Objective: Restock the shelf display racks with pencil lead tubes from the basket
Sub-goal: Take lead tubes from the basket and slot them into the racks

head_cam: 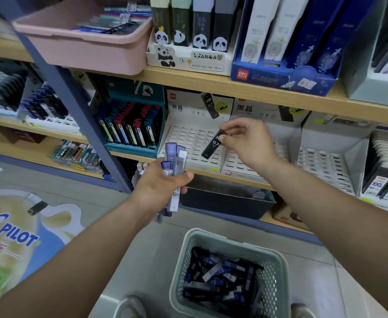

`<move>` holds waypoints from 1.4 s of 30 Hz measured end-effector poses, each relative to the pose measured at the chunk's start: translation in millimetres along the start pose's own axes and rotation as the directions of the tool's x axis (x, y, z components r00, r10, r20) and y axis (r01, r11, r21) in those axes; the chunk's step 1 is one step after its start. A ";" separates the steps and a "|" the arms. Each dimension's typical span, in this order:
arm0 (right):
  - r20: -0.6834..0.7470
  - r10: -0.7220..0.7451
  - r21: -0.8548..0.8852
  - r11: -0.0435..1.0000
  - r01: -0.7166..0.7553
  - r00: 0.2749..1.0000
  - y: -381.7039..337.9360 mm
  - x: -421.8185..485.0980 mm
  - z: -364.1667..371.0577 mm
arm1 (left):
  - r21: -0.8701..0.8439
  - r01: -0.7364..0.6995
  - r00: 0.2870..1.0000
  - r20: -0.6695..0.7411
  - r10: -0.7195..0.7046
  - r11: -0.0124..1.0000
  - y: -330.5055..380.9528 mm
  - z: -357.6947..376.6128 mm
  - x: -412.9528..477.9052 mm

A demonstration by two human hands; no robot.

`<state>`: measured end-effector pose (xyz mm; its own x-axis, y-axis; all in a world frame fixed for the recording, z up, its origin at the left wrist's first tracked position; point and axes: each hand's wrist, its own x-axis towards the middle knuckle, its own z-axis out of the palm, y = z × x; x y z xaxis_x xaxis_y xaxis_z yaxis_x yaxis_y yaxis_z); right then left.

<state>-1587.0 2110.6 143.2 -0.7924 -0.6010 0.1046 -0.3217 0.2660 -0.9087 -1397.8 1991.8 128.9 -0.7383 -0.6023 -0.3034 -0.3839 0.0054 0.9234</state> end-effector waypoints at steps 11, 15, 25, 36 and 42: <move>-0.043 -0.119 -0.296 0.950 0.101 0.992 14.1 114.0 113.1 | -0.084 0.078 0.987 -0.133 -0.089 0.993 -7.5 -69.9 -10.6; -0.048 -0.163 -0.366 0.921 0.134 0.985 25.2 117.0 120.7 | -0.101 0.068 0.988 -0.133 -0.081 0.993 -7.6 -78.7 -10.7; 0.110 -0.378 -0.597 0.715 0.365 0.919 28.1 120.8 129.8 | -0.106 0.092 0.987 -0.122 -0.105 0.990 -8.1 -79.3 -7.0; 0.189 -0.209 -0.469 0.839 0.275 0.959 4.3 90.4 120.5 | -0.193 0.057 0.996 -0.054 -0.068 0.980 -4.9 -75.6 -5.8; 0.506 0.023 0.120 0.988 -0.096 0.862 -54.8 2.8 89.8 | -0.214 0.024 0.999 0.040 -0.016 0.977 7.3 -58.2 -10.7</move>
<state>-1525.1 2026.7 157.0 -0.4286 -0.8934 -0.1349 -0.1794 0.2304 -0.9564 -1360.4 1951.8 152.5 -0.7540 -0.5697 -0.3270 -0.2738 -0.1799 0.9448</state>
